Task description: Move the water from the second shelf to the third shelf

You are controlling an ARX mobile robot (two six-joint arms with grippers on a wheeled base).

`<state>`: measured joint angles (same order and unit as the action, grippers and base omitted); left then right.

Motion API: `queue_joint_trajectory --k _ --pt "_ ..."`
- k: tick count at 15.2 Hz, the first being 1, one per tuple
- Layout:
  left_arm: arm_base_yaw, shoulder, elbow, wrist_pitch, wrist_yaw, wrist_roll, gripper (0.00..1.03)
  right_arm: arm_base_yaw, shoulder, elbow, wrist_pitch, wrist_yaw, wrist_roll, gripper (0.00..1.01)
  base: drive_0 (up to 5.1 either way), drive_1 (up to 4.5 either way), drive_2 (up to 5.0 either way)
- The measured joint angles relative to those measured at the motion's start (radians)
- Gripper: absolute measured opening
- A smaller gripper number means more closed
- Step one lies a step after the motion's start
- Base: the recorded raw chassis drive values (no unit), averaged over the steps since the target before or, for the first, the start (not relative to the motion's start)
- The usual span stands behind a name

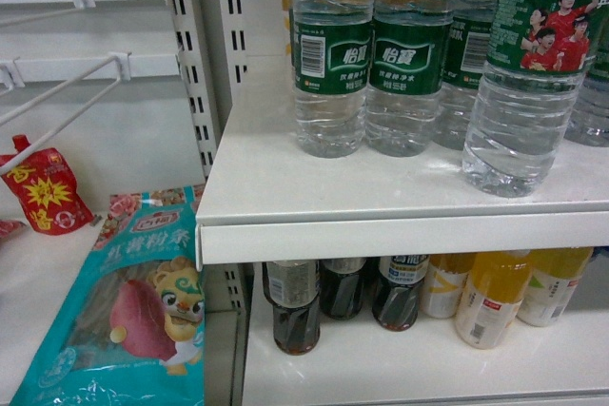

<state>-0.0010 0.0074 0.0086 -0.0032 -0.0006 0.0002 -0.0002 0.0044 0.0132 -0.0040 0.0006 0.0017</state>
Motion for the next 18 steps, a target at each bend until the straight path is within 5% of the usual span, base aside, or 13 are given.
queue_joint_trajectory --k 18 --pt "0.000 0.000 0.000 0.000 0.000 0.000 0.98 0.000 0.000 0.000 0.002 0.000 0.000 0.98 0.0 0.00 0.0"
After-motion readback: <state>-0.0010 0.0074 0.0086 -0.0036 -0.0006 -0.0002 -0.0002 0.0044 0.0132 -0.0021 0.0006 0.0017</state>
